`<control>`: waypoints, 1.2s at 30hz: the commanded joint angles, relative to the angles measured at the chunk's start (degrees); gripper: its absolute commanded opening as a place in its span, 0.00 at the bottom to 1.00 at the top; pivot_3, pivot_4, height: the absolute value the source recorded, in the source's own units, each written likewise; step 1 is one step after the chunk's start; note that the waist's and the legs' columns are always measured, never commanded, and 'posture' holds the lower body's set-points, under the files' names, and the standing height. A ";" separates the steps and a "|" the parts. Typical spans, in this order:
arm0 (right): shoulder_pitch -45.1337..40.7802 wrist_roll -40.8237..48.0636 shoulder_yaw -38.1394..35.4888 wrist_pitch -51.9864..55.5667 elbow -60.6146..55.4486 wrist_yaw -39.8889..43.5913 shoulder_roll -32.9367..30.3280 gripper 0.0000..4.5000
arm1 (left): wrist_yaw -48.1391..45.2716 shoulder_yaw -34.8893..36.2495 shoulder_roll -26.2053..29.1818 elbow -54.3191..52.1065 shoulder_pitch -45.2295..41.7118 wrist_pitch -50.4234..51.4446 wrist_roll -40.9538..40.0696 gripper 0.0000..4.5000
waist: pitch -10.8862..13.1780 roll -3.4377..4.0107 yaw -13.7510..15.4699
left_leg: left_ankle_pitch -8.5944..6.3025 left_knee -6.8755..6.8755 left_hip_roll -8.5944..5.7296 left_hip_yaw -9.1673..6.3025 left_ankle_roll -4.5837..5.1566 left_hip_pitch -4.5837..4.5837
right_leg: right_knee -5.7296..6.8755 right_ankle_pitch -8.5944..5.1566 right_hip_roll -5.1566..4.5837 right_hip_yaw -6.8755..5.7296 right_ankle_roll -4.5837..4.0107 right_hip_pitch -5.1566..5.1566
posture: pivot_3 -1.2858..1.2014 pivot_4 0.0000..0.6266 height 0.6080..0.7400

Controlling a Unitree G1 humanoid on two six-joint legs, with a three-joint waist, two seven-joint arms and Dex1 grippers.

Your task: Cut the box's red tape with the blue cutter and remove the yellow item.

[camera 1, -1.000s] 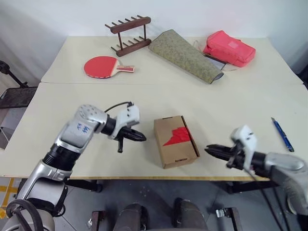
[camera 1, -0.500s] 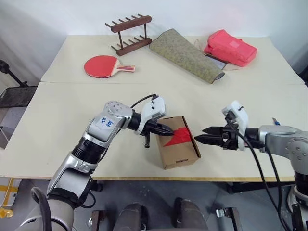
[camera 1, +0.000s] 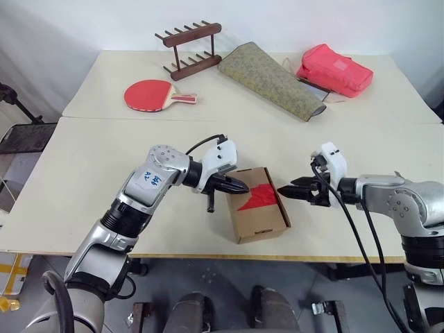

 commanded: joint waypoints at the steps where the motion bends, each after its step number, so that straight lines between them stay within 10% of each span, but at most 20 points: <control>1: -2.44 4.18 -5.74 0.61 -1.47 2.38 -0.14 0.75 | 0.22 -1.05 0.69 -0.57 1.44 0.28 1.34 0.00 | 0.00 0.00 0.10 | 0.00 0.00 0.01 0.00 0.00 0.00 | 0.01 0.00 0.01 0.00 0.00 0.00 | 0.52 0.24 1.00; 36: 0.99 -8.36 5.48 -4.42 -0.90 -1.11 -0.88 0.75 | 0.65 -2.46 0.55 -0.26 2.20 -1.16 2.49 0.00 | -0.01 -0.02 -0.13 | -0.01 -0.02 0.05 -0.02 -0.04 0.21 | -0.03 0.00 0.00 0.04 0.00 0.18 | 0.52 0.24 1.00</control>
